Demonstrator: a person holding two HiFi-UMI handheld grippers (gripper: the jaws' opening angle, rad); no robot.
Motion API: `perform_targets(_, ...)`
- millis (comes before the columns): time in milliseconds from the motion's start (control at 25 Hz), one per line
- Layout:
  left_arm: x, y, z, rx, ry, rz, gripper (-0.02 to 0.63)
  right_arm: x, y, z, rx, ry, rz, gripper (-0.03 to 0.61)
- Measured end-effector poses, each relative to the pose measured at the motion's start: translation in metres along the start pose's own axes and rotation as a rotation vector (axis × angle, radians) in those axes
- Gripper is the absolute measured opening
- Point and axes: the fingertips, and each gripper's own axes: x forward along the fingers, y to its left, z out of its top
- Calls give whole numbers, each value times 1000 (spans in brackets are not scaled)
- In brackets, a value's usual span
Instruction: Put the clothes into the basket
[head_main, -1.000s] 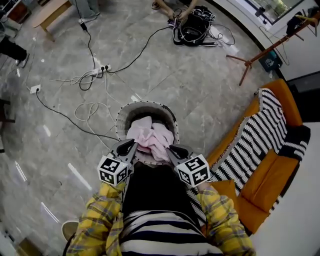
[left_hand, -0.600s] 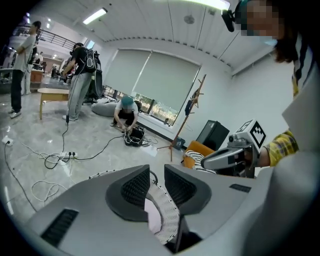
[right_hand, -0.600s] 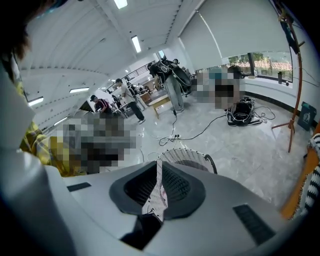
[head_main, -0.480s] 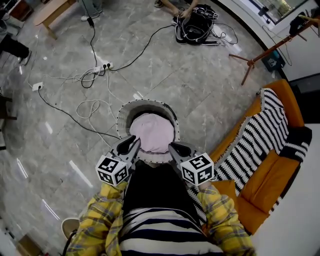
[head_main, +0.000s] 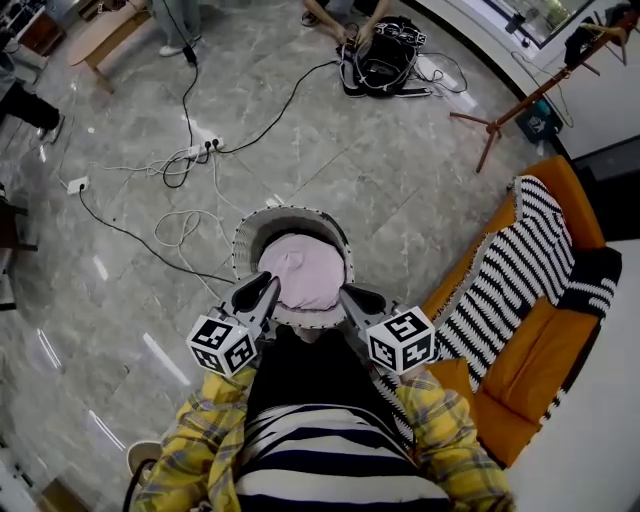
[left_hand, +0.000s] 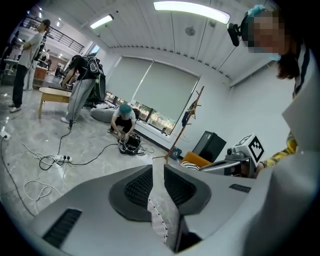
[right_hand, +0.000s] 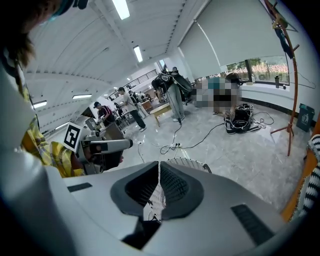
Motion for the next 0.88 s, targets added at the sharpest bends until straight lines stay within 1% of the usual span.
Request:
perform_targets(120,-4,-10,7,28,-7,1,77,-8,4,6,3,-19,-3,31)
perform_targets(280,-9,-26,20,69,-43,1,54,-19,8,13,9,-41,-2,26)
perform_targets(480,-14,-44,30,96,-59,-15,52,-29,13,21,-30,-64,-13,25)
perform_targets(600,-16,-48,33,108,-69,-12,50,-33,15,25,-53,-69,-16,25)
perform_targets(880,-22,-50,37,105,-81,-9,46,-34,23,29,-54,-67,-7,25)
